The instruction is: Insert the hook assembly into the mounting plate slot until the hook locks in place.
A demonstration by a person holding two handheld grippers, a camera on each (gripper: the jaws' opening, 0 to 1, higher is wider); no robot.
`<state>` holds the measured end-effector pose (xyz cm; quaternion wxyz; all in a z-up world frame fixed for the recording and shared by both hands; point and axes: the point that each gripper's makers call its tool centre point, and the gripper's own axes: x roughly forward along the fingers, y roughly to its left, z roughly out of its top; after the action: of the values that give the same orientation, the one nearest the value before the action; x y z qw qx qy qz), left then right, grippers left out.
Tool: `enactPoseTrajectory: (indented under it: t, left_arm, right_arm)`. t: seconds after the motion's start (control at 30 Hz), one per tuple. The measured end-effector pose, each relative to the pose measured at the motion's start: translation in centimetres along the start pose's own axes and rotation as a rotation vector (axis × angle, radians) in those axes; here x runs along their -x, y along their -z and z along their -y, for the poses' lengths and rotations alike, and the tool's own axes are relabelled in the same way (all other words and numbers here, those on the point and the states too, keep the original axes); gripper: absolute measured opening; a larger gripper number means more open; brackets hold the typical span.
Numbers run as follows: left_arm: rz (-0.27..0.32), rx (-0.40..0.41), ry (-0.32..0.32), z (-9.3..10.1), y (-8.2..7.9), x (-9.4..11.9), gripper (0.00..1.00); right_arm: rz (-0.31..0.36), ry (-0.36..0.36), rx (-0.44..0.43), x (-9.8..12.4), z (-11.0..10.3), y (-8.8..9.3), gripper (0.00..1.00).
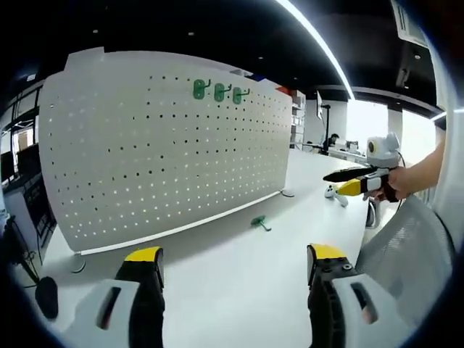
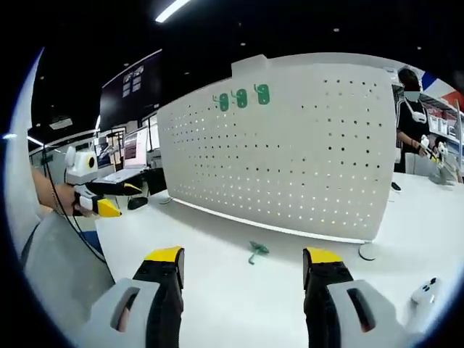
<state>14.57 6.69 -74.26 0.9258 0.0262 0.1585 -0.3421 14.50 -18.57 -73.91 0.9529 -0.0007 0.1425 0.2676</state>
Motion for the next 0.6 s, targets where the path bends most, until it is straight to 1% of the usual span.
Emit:
enactPoseTrajectory:
  t: [0.33,0.47,0.6]
  left_arm:
    - [-0.015,-0.007,0.021,0.6,0.3,-0.1,0.83]
    - [-0.022,-0.031,0.036,1.0,0.0,-0.4,0.83]
    - [-0.024,-0.055,0.056,1.1,-0.8,-1.2,0.83]
  right_arm:
    - [-0.004,0.008,-0.01,0.1,0.0,0.2,0.64]
    - [0.0,0.014,-0.018,0.2,0.1,0.2,0.64]
    - [-0.001,0.016,-0.021,0.1,0.2,0.3,0.64]
